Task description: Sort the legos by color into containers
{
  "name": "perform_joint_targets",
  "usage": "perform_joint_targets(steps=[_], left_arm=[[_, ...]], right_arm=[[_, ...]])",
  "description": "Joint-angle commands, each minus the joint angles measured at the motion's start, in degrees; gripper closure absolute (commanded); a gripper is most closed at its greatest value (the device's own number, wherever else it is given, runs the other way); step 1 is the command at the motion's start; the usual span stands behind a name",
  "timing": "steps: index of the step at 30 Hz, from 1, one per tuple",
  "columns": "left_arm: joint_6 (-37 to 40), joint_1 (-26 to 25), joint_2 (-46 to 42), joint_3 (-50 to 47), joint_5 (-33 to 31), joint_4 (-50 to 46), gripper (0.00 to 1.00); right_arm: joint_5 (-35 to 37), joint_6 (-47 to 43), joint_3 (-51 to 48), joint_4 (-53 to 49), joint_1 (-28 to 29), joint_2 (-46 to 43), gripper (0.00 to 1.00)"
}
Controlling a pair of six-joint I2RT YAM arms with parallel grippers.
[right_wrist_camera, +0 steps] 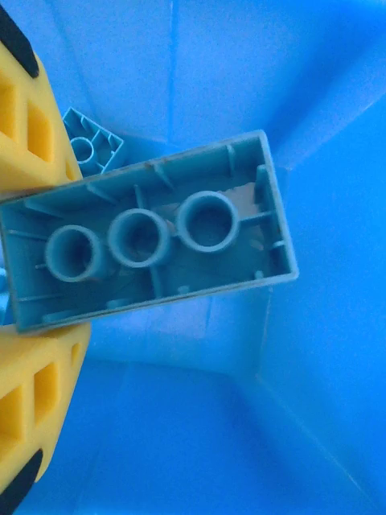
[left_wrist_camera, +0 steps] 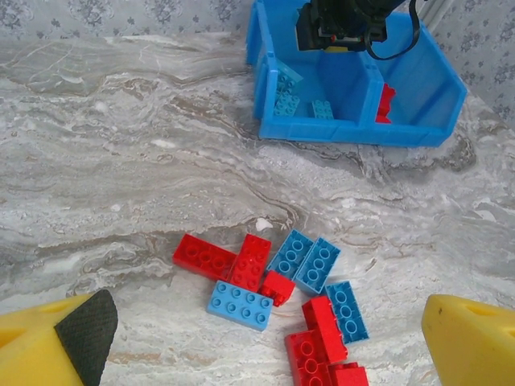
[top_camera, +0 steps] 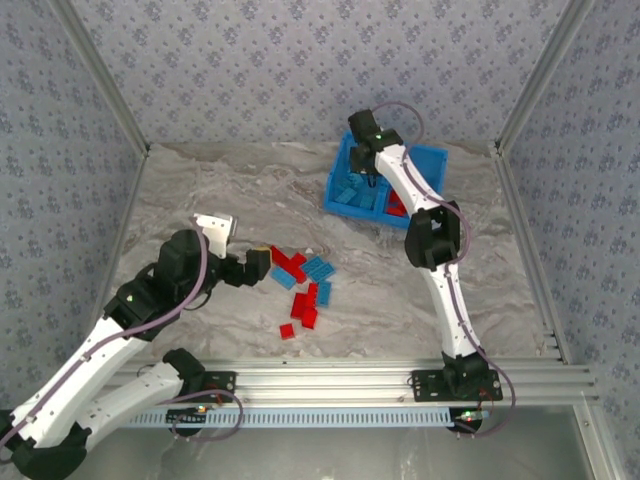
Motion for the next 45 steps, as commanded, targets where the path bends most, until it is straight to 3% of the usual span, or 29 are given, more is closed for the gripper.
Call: perform_joint_targets(steps=[1,8,13,18,22,25,28,34,40,45], left_arm=[[-0.92,-0.32,-0.57,-0.68,-1.18,-0.49,0.01],[-4.14,-0.28,0.42,-1.52,-4.03,-0.27,0.01],[-9.99,-0.33,2.79,-2.31,-6.59,-0.96,0.01],[-22.98,-0.23,6.64,-5.37,-10.35,-0.22,0.01],[-28.24,0.25,11.68,-7.57,-10.22,2.42,0.01],[-28.83,2.03,17.21,-6.88,-6.86,4.37,0.01],[-30.5,5.87,24.75,-5.22,0.67,6.65,0.01],[-37.72,8.43,39.02,0.12,6.18,10.26,0.02],[-42.1,8.37,50.31,6.21,7.03,11.64,0.02],[-42.97,8.77,57.42,10.98,6.09,8.06,0.15]], right_arm=[[-1.02,-0.15,4.64,-2.09,0.4,-0.54,0.54],[-3.01,-1.4,6.14,-1.44,0.34,-6.38,0.49],[-6.14,-1.38,4.32,-3.18,1.29,-15.48,0.49],[-9.04,-4.03,-16.26,3.05,5.11,-33.32,0.41],[-9.71,-6.8,-37.06,11.42,9.48,-50.31,0.26],[-9.17,-7.03,-50.21,15.4,12.28,-60.65,0.16],[-8.06,-4.88,-60.05,14.83,13.9,-67.53,0.12],[-6.61,-0.28,-71.68,12.92,14.91,-76.02,0.09],[-2.61,-0.09,-71.17,9.48,14.59,-77.97,0.07],[-1.53,-0.44,-70.42,7.97,14.21,-78.83,0.06]])
